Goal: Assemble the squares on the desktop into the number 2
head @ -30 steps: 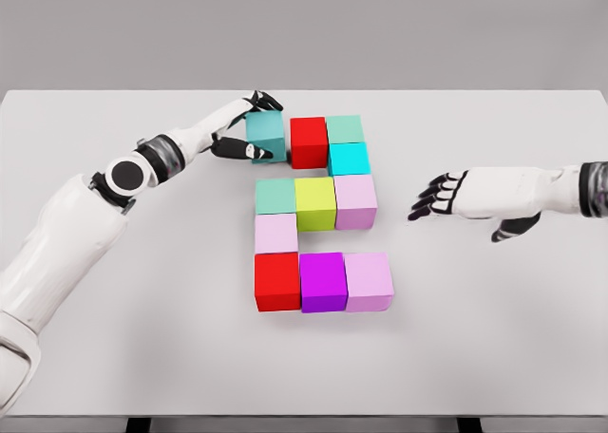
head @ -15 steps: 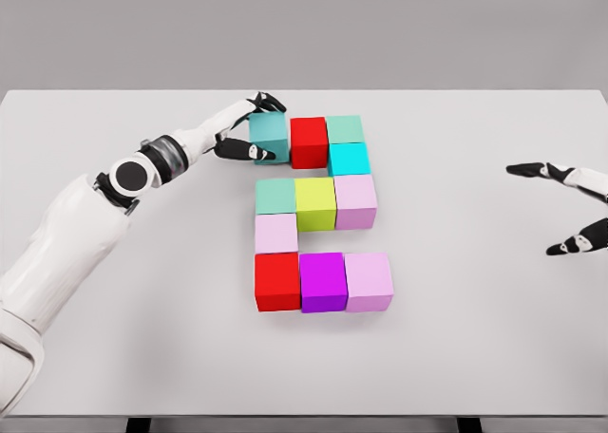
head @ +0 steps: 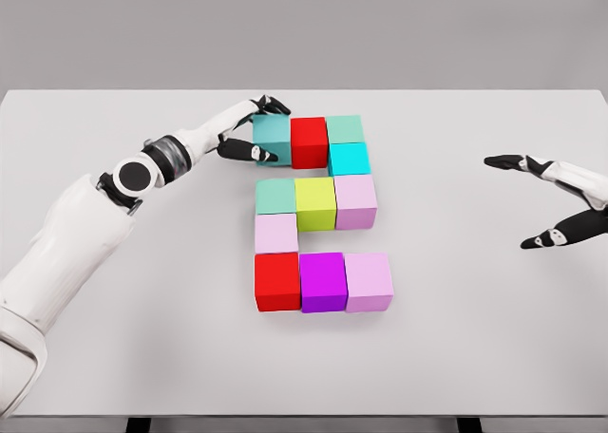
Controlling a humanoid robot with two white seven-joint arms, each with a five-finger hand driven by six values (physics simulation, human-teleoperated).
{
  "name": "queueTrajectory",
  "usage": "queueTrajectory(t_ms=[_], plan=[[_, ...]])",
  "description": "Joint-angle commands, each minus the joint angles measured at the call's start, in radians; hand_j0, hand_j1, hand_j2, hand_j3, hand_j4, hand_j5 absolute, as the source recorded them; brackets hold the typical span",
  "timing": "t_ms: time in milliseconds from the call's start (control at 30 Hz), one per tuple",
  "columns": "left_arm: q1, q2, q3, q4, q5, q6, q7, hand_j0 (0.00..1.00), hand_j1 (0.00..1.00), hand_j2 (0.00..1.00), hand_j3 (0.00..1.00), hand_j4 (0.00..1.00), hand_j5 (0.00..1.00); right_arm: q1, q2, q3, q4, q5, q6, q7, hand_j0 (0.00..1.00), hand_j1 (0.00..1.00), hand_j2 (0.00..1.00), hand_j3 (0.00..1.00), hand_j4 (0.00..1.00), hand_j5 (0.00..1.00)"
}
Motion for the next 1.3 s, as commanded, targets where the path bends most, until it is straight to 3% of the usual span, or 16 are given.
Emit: queueTrajectory(t_ms=[0, 133, 200, 267, 467, 967, 1067, 1167, 1267], plan=[[0.002, 0.0, 0.001, -0.001, 0.001, 0.002, 0.001, 0.62, 0.62, 0.62, 0.62, 0.62, 0.62, 0.0, 0.003, -0.002, -0.01, -0.007, 0.002, 0.0, 1.0, 1.0, 1.0, 1.0, 1.0, 1.0], [0.002, 0.0, 0.003, -0.001, 0.003, 0.002, 0.001, 0.69, 0.69, 0.69, 0.69, 0.69, 0.69, 0.003, 0.009, 0.0, -0.012, 0.001, 0.002, 0.0, 1.0, 1.0, 1.0, 1.0, 1.0, 1.0], [0.002, 0.0, 0.003, -0.001, 0.001, 0.002, 0.001, 0.71, 0.71, 0.71, 0.71, 0.71, 0.71, -0.006, 0.093, -0.025, -0.007, 0.042, 0.002, 0.0, 1.0, 1.0, 1.0, 1.0, 1.0, 1.0], [0.002, 0.0, 0.003, -0.001, 0.001, 0.002, 0.003, 0.75, 0.75, 0.75, 0.75, 0.75, 0.75, -0.005, 0.168, -0.114, -0.01, 0.129, 0.002, 0.0, 1.0, 1.0, 1.0, 1.0, 1.0, 1.0], [0.0, 0.0, 0.009, -0.001, 0.001, 0.003, 0.006, 0.84, 0.84, 0.84, 0.84, 0.84, 0.84, -0.006, 0.156, -0.128, -0.009, 0.215, 0.002, 0.0, 1.0, 1.0, 1.0, 1.0, 1.0, 1.0], [0.0, 0.003, 0.012, -0.001, 0.001, 0.003, 0.008, 0.9, 0.9, 0.9, 0.9, 0.9, 0.9, -0.002, 0.168, -0.128, -0.013, 0.215, 0.002, 0.0, 1.0, 1.0, 1.0, 1.0, 1.0, 1.0], [0.0, 0.014, 0.012, -0.01, 0.009, -0.006, 0.008, 0.99, 0.99, 0.99, 0.99, 0.99, 0.99, 0.002, 0.168, -0.129, -0.013, 0.215, 0.002, 0.0, 1.0, 1.0, 1.0, 1.0, 1.0, 1.0], [0.005, 0.052, 0.012, -0.035, 0.018, -0.017, 0.008, 1.0, 1.0, 1.0, 1.0, 1.0, 1.0, 0.002, 0.17, -0.129, -0.013, 0.215, 0.002, 0.0, 1.0, 1.0, 1.0, 1.0, 1.0, 1.0], [0.017, 0.16, 0.018, -0.166, 0.049, -0.018, 0.008, 1.0, 1.0, 1.0, 1.0, 1.0, 1.0, 0.002, 0.17, -0.129, -0.013, 0.215, 0.002, 0.0, 1.0, 1.0, 1.0, 1.0, 1.0, 1.0]])
